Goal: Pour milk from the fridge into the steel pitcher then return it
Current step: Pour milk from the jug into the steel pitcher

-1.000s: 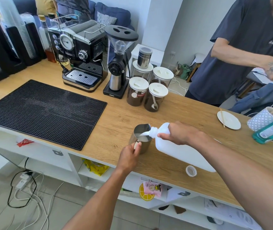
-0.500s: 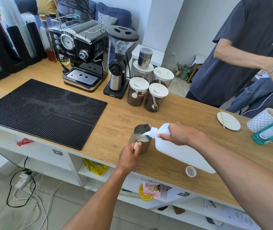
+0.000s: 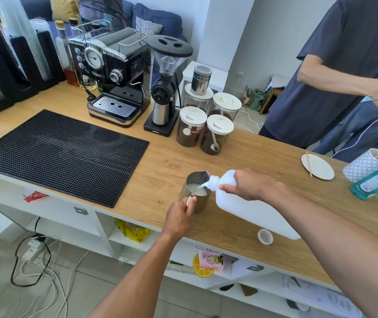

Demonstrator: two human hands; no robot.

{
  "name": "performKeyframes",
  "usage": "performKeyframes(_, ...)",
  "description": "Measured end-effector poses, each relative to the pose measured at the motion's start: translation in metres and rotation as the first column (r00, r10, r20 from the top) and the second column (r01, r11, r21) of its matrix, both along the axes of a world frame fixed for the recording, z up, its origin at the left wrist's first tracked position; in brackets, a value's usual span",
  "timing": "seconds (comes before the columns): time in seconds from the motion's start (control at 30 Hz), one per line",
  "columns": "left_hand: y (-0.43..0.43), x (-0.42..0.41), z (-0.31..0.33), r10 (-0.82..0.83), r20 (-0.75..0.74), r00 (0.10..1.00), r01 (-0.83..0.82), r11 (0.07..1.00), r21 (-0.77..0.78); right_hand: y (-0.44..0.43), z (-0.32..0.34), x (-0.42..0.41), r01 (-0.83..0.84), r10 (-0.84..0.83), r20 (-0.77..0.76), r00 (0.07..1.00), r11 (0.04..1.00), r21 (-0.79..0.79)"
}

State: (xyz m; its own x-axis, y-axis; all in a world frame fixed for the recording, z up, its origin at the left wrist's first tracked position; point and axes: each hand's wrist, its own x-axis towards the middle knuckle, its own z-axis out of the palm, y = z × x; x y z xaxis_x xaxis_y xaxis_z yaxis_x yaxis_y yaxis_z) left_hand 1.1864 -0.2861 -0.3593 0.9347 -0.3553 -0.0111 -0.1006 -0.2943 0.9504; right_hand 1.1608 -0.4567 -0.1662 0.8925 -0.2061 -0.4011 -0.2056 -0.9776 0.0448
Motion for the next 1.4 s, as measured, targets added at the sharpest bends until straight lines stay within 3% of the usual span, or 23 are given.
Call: performKeyframes(1.4,0.0007,-0.0021,0.0043,-0.025,-0.006,1.0,0.025,1.0,-0.014,0.0014,0.0002,0.0001,0.017,-0.017,0.0,1.0,1.0,-0.003)
